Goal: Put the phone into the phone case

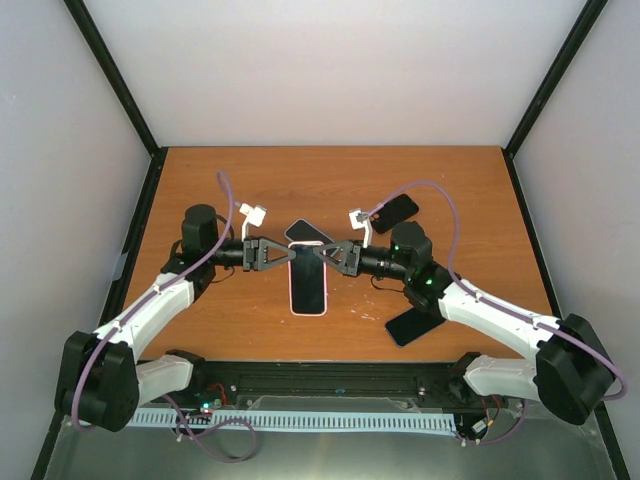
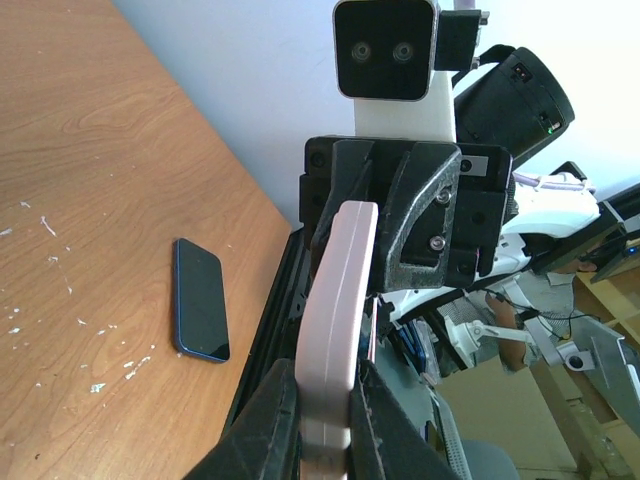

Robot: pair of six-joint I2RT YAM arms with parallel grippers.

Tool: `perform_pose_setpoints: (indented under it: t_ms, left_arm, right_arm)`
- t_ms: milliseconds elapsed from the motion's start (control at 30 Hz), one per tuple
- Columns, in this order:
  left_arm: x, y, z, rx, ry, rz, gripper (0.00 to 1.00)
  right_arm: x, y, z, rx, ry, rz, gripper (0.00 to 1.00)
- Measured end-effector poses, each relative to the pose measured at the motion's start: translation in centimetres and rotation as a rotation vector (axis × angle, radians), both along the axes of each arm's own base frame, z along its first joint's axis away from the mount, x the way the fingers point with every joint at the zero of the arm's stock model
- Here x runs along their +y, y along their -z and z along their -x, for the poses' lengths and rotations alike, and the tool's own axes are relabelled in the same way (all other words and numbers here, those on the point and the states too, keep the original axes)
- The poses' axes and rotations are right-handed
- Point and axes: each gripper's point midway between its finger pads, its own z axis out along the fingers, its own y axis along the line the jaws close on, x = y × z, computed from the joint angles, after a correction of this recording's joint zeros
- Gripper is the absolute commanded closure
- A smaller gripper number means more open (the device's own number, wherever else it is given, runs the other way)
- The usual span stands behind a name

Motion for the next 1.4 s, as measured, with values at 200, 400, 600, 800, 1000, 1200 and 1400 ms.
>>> perform_pose_setpoints:
  t_ms: [200, 400, 600, 800, 1000, 1200, 1400]
  left_arm:
    - [0.0, 0.1, -0.2, -0.005, -0.005, -0.009, 1.0]
    - [0.0, 0.3, -0.8, 0.022, -0.039, -0.017, 1.0]
    - [0.0, -0.2, -1.4, 0.027, -0.073, -0.002, 1.0]
    - [0.0, -0.6, -1.7, 0.022, -0.094, 0.01, 1.0]
    - [0.0, -0.2, -2.0, 0.043, -0.111, 0.006, 0.73]
    - [0.0, 0.7, -2.5, 0.098, -0.13, -0.001, 0.38]
    - [0.2, 2.5, -2.0, 0.156, -0.136, -0.008, 0.2]
  right_arm:
    - [-0.2, 0.5, -0.1, -0.022, 0.009, 0.032, 0.6]
    - [-0.1, 0.3, 0.3, -0.029, -0.012, 0.029, 0.38]
    - [-0.2, 1.7, 1.5, 0.008, -0.058, 0.015, 0.49]
    - [-0.5, 3.9, 2.6, 0.077, -0.081, 0.028, 0.81]
    - [-0.9, 4.0, 2.8, 0.086, -0.066, 0.005, 0.86]
    - [-1.4, 5.2, 2.4, 0.148, -0.011, -0.012, 0.86]
    - [-1.9, 5.0, 1.0, 0.191, 0.084, -0.05, 0.87]
